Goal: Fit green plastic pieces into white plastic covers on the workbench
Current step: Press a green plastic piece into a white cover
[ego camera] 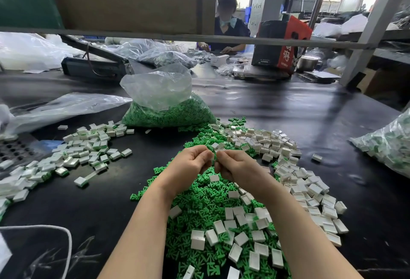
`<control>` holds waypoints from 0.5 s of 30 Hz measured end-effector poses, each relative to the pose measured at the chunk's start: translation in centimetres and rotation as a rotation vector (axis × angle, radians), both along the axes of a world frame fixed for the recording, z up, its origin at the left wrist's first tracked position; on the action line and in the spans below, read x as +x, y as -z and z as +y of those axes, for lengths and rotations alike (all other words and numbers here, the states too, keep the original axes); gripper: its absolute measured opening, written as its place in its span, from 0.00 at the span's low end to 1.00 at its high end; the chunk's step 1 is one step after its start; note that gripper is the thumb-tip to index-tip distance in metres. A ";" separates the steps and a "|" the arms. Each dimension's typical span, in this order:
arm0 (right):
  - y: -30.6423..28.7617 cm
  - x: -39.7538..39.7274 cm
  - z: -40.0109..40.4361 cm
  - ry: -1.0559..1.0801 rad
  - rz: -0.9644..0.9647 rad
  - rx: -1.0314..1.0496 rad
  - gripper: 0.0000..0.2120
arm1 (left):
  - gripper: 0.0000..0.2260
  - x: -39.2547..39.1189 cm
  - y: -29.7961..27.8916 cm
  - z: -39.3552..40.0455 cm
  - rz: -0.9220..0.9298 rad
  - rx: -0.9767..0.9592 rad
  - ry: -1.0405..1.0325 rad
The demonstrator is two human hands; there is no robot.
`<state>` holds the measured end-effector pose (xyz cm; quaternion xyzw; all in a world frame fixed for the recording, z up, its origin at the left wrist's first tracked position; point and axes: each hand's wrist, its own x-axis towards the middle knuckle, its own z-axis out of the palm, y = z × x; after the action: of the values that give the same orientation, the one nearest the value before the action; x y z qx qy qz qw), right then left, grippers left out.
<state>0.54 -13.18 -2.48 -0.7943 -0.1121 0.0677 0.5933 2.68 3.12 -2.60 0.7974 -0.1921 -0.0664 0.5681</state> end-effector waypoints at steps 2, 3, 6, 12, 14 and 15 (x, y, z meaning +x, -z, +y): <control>-0.3 -0.1 0.0 -0.034 0.000 0.016 0.16 | 0.14 -0.1 0.0 0.0 0.006 -0.008 -0.008; -0.3 -0.2 -0.1 -0.040 -0.010 0.011 0.15 | 0.14 -0.1 0.0 0.0 0.011 -0.015 -0.008; -0.3 -0.2 -0.2 -0.039 -0.025 -0.005 0.14 | 0.14 0.0 0.0 0.1 0.046 -0.053 0.026; -0.4 -0.4 -0.8 -0.128 0.017 0.074 0.16 | 0.14 0.1 0.2 0.0 0.118 -0.135 0.120; -0.4 -0.4 -0.9 -0.145 0.028 0.086 0.16 | 0.15 0.1 0.3 0.0 0.146 -0.162 0.136; -0.4 -0.3 -0.9 -0.152 0.032 0.086 0.16 | 0.16 0.1 0.3 0.0 0.153 -0.167 0.145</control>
<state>0.23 -14.12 -2.13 -0.7559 -0.1653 0.1202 0.6219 2.73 3.15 -2.88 0.7239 -0.2104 -0.1516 0.6393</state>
